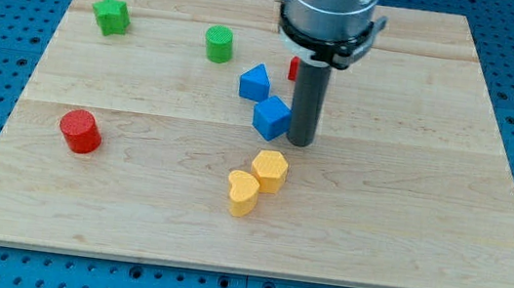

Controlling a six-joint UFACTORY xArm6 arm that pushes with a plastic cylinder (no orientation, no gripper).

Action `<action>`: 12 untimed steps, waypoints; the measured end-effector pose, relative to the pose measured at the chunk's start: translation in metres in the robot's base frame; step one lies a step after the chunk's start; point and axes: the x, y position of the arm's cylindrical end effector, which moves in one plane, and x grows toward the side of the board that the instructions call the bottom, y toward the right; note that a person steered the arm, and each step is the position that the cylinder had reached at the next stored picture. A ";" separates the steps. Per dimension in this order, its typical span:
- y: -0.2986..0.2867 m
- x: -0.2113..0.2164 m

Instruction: Move heart below the hexagon

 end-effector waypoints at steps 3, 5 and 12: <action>-0.050 -0.025; 0.015 0.001; -0.047 0.070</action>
